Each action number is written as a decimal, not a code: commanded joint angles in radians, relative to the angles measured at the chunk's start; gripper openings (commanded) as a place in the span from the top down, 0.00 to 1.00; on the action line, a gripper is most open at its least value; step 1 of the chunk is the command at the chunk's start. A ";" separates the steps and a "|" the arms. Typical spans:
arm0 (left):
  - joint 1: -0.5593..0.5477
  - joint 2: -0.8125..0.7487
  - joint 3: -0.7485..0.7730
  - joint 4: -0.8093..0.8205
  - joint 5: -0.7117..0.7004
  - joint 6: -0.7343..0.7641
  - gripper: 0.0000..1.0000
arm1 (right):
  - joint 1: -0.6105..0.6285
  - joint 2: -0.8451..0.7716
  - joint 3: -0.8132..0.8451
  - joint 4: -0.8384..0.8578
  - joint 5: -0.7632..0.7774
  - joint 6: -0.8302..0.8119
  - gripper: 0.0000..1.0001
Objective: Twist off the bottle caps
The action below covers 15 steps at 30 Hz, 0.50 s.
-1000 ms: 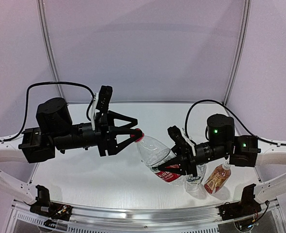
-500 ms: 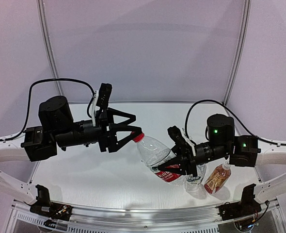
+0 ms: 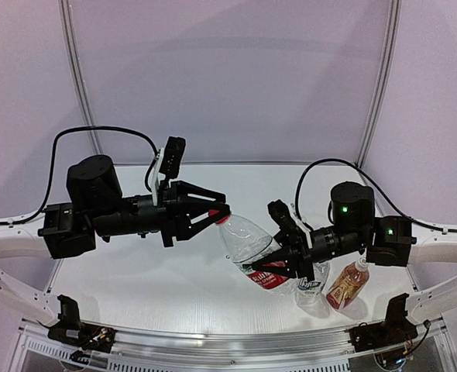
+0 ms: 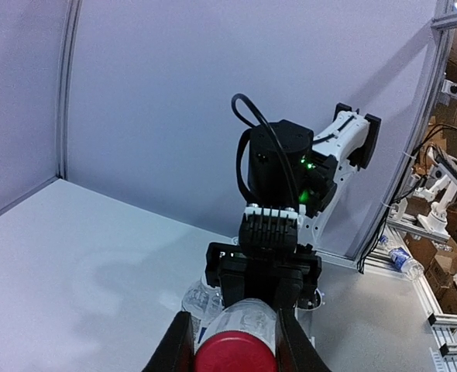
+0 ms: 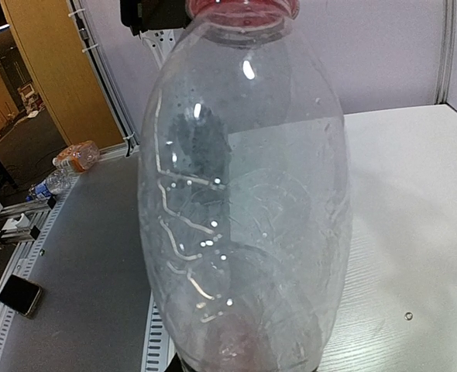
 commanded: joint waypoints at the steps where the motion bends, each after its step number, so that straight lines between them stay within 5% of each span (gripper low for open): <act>1: -0.013 0.002 -0.017 -0.017 -0.056 -0.018 0.97 | 0.007 0.020 0.024 0.032 0.060 -0.009 0.83; 4: -0.019 -0.005 -0.016 -0.048 -0.167 -0.053 1.00 | 0.008 0.037 0.061 0.017 0.234 0.007 0.83; 10: -0.016 0.003 0.045 -0.236 -0.643 -0.285 0.96 | 0.008 0.139 0.172 -0.045 0.814 0.124 0.88; 15: 0.031 0.053 0.059 -0.217 -0.648 -0.352 0.95 | 0.007 0.203 0.201 -0.002 0.791 0.122 0.88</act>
